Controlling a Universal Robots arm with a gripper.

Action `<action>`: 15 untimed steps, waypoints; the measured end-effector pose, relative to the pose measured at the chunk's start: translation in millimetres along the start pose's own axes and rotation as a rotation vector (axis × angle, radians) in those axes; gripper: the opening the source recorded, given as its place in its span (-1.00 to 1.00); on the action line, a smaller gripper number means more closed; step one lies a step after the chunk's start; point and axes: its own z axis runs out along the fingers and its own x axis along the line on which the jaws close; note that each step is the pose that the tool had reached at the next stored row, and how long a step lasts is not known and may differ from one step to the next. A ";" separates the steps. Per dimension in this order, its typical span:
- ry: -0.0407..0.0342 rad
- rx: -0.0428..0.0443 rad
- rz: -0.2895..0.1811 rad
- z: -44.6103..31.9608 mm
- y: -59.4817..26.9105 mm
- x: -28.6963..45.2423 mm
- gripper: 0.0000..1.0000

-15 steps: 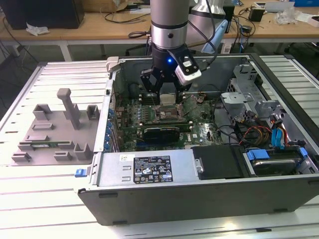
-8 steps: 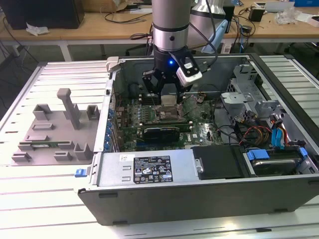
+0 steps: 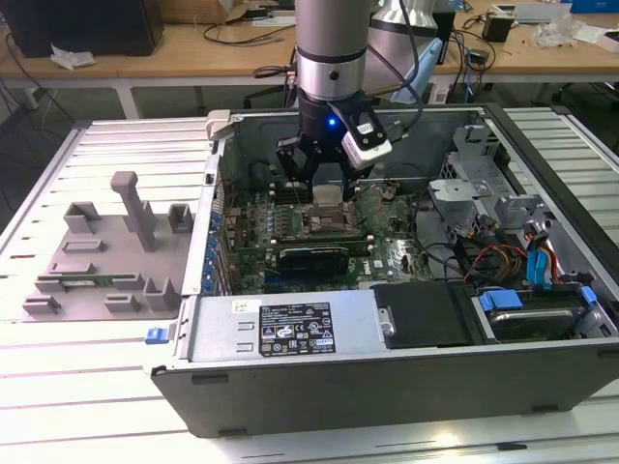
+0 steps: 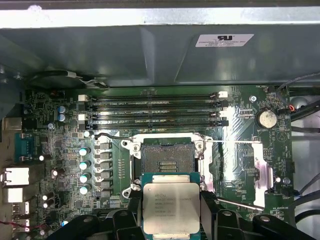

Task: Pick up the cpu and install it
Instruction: 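Place the cpu into insertion slot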

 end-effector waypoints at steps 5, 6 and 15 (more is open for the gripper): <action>0.0000 0.0000 0.000 0.1 0.0 0.0 0.09; 0.0000 0.0000 0.000 0.1 0.0 0.0 0.09; -0.0070 0.0039 0.180 0.4 0.0 0.0 0.09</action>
